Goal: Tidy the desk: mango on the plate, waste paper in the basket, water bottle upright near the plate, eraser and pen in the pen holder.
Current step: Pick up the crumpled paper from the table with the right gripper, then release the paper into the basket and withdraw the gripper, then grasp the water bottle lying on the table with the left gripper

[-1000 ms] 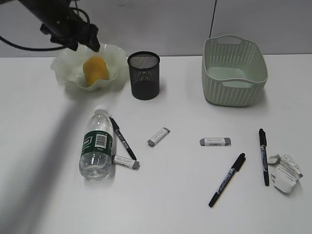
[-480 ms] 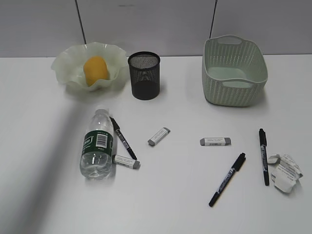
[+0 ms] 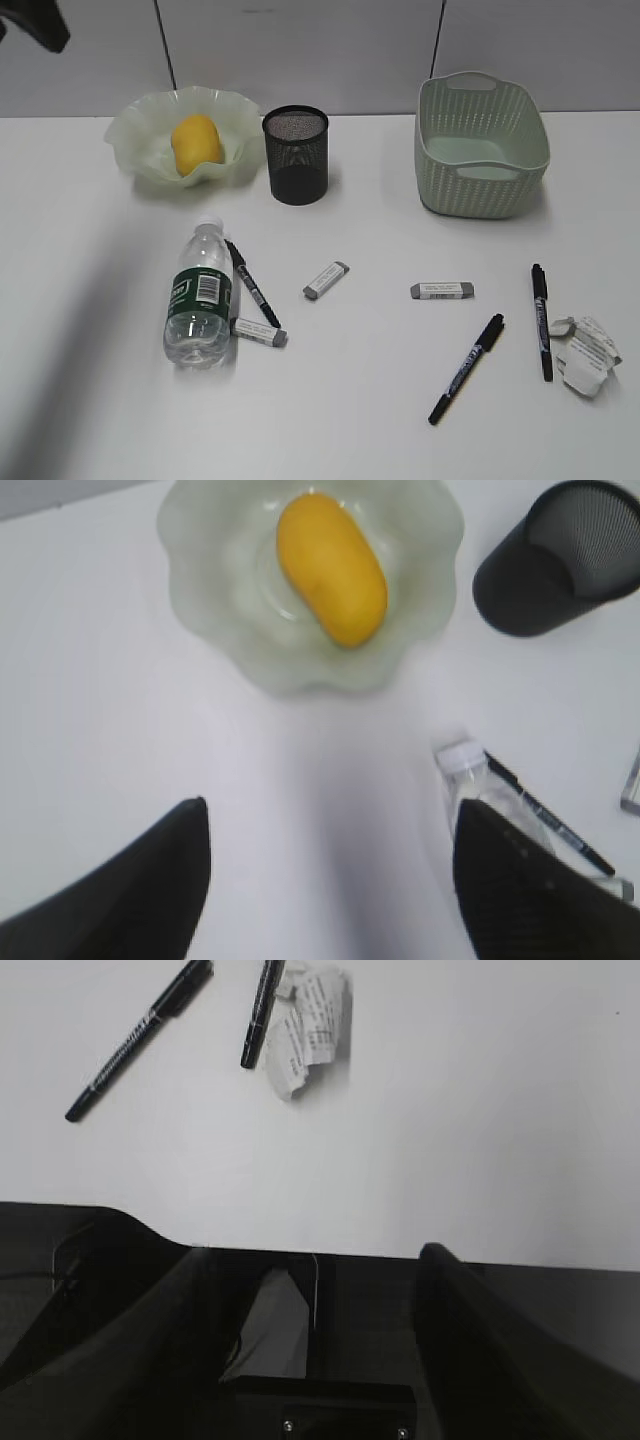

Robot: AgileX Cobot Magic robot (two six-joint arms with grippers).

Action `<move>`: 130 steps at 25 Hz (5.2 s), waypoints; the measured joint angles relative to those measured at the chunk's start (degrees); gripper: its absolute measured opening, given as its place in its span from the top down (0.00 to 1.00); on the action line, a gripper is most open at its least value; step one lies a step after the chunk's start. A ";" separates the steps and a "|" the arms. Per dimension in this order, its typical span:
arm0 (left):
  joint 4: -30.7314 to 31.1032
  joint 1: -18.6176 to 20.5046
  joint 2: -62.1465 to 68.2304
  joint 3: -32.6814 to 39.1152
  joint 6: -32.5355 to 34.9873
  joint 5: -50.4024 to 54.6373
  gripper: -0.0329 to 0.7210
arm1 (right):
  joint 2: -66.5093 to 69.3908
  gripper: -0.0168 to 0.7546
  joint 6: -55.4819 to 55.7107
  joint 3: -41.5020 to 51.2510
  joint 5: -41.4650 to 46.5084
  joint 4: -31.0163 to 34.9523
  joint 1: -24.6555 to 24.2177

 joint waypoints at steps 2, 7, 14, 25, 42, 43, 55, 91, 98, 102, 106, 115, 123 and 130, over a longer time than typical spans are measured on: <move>-0.13 1.67 -5.60 6.15 0.05 -0.42 0.20 | 5.07 0.34 -1.02 -0.12 -0.19 0.21 0.00; 0.04 4.24 -20.22 21.67 1.10 -3.43 0.20 | 14.29 0.34 -3.64 -0.12 -5.61 5.17 0.00; -0.11 5.29 -39.76 40.04 1.41 -4.72 0.20 | 23.42 0.34 -4.37 -0.19 -12.77 5.99 0.00; -2.70 5.29 -68.22 60.04 1.47 -4.32 0.20 | 35.77 0.34 -4.41 -0.19 -20.80 5.26 0.00; -3.19 5.29 -87.88 67.59 1.04 -4.78 0.26 | 44.76 0.34 -2.21 -0.21 -26.87 2.07 0.00; -3.04 5.29 -87.88 67.59 0.70 -4.95 0.26 | 44.83 0.34 -2.16 -0.21 -27.22 2.06 0.00; -2.24 5.29 -87.88 69.29 -0.84 -8.14 0.27 | 46.78 0.36 -2.04 -0.21 -28.80 2.76 0.00; -2.24 5.29 -98.66 69.29 -1.07 -8.15 0.29 | 34.84 0.92 -6.55 -22.43 -30.33 11.76 0.00; -2.24 5.29 -98.66 69.29 -1.07 -8.15 0.29 | 44.61 0.92 -9.23 -36.27 -37.03 13.33 3.50; -2.24 5.29 -98.66 69.29 -1.07 -8.15 0.29 | 53.92 0.92 -9.45 -42.70 -37.83 12.69 5.21; -2.24 5.29 -98.66 69.29 -1.07 -8.15 0.29 | 62.11 0.92 -9.52 -45.21 -37.98 10.95 5.40; -2.24 5.29 -98.66 69.29 -1.07 -8.15 0.29 | 68.49 0.36 -9.53 -45.83 -37.31 10.26 5.40; -2.24 5.29 -98.66 69.29 -1.07 -8.15 0.30 | 64.12 0.28 -8.27 -46.67 -33.79 9.96 5.40; -2.24 5.29 -98.66 69.29 -1.07 -8.15 0.32 | 56.20 0.28 -7.56 -51.75 -11.84 7.66 5.31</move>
